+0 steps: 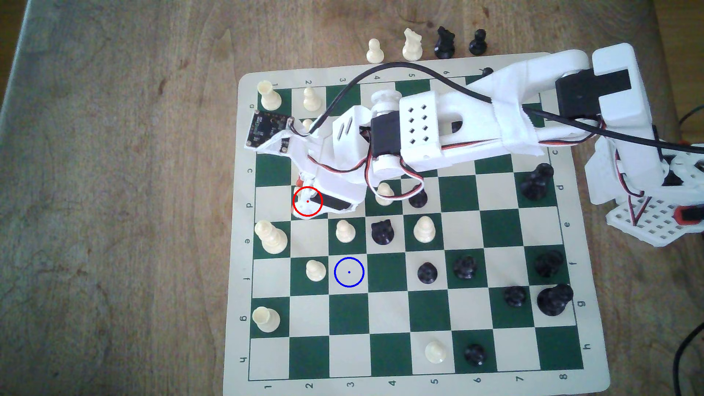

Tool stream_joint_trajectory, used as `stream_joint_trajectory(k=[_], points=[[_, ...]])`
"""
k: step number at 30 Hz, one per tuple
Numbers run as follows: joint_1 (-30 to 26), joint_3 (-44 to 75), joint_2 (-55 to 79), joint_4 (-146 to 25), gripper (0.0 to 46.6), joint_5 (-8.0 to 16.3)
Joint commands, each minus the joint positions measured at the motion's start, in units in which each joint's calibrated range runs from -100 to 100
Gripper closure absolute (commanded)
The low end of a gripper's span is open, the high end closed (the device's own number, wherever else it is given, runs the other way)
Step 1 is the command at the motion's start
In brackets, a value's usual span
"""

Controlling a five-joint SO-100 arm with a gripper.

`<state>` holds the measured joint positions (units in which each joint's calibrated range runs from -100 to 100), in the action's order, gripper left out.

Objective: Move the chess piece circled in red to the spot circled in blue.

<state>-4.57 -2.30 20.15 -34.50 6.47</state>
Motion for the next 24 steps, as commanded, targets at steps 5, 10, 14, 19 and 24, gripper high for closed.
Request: stream_joint_trajectory(k=[5,10,14,19,24], points=[[-0.08,5.3,-1.56,-0.63,40.0,0.0],[-0.08,5.3,-1.64,-1.04,45.0,0.0],[-0.08,5.3,-1.81,-0.96,46.4,0.1],[0.0,5.66,-3.34,-0.55,46.4,0.1],[0.47,5.39,-8.78,-0.55,46.4,0.63]])
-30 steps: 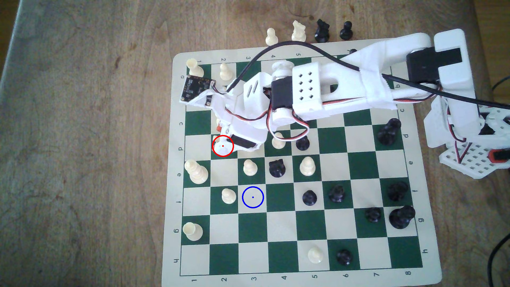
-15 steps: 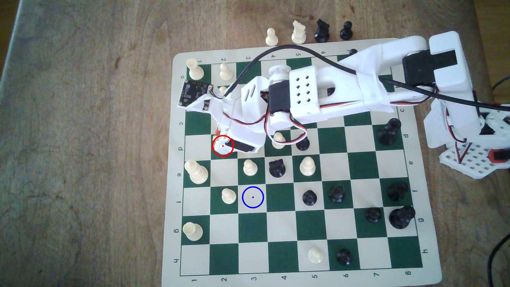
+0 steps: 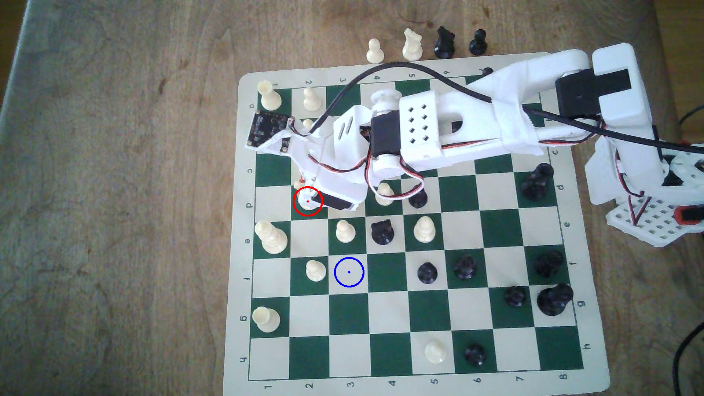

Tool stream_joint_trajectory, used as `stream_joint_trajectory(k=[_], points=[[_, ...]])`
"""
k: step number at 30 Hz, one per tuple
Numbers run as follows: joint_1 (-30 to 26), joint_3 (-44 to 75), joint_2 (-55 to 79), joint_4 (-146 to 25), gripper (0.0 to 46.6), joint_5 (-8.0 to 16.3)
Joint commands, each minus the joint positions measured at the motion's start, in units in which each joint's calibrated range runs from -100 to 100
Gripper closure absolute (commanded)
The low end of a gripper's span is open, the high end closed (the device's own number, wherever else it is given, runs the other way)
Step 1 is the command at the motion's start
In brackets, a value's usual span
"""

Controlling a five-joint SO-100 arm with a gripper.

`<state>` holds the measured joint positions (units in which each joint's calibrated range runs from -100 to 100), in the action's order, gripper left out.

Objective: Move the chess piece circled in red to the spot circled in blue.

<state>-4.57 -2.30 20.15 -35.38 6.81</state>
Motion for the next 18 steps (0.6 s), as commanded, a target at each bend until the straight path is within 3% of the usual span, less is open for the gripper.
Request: stream_joint_trajectory(k=[1,12,18], points=[[0.31,4.84,-11.07,-0.08,46.4,0.39],[-5.17,-6.76,-23.97,-0.49,46.4,0.44],[-10.56,-22.26,-31.87,2.95,46.4,0.2]])
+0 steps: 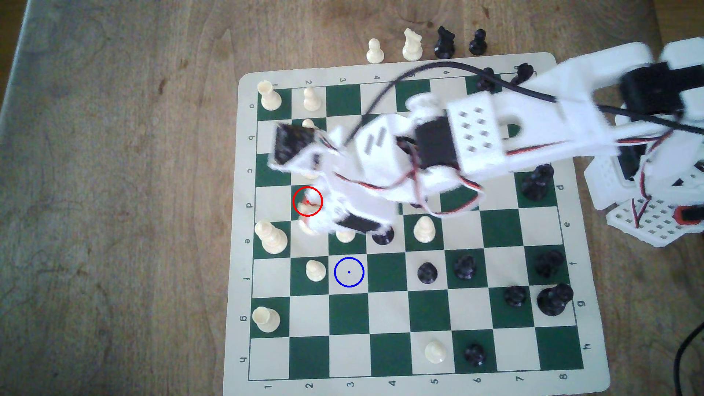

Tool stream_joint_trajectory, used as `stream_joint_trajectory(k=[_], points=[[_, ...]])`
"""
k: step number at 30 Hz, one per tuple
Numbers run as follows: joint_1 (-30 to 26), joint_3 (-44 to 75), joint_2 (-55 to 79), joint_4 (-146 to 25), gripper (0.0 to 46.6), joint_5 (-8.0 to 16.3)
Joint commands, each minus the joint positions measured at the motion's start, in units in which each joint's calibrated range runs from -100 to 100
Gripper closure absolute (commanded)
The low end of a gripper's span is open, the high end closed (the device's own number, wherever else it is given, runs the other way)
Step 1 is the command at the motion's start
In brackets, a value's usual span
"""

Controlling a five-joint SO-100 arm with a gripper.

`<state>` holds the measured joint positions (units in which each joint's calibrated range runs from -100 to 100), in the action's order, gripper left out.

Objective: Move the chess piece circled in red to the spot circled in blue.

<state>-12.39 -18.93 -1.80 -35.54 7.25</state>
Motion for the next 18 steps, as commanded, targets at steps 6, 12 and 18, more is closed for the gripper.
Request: stream_joint_trajectory(k=[6,12,18], points=[[-4.94,-11.71,-10.08,7.12,46.4,-0.44],[-5.4,-14.88,-7.79,10.48,46.4,-0.68],[-4.94,-11.44,-3.04,10.48,46.4,-1.12]])
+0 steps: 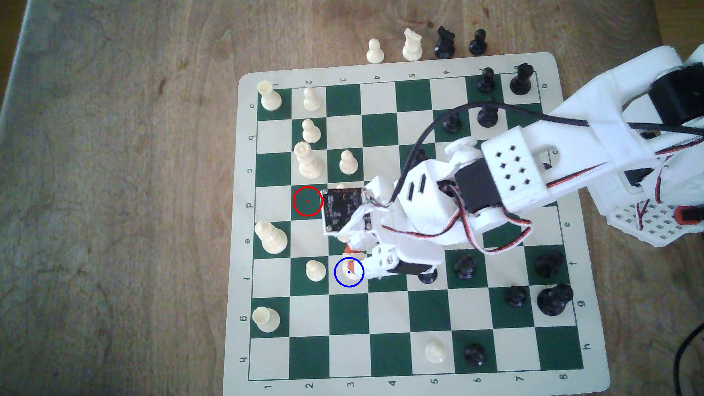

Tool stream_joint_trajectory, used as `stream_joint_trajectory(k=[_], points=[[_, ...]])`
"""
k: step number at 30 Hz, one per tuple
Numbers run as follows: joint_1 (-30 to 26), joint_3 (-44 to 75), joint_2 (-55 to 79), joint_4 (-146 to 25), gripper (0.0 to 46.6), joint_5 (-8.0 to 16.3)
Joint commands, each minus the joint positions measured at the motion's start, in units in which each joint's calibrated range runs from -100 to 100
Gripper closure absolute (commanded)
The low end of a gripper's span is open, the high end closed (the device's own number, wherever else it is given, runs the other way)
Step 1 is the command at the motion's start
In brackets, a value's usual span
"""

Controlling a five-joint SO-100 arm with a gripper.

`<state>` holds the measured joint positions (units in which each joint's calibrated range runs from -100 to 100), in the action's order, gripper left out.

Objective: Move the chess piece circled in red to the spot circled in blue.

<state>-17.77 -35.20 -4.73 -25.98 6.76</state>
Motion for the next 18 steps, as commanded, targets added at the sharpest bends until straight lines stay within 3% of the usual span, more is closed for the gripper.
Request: stream_joint_trajectory(k=[1,18], points=[[0.45,5.28,0.32,0.91,46.4,-0.73],[1.0,10.54,5.67,1.49,46.4,-1.07]])
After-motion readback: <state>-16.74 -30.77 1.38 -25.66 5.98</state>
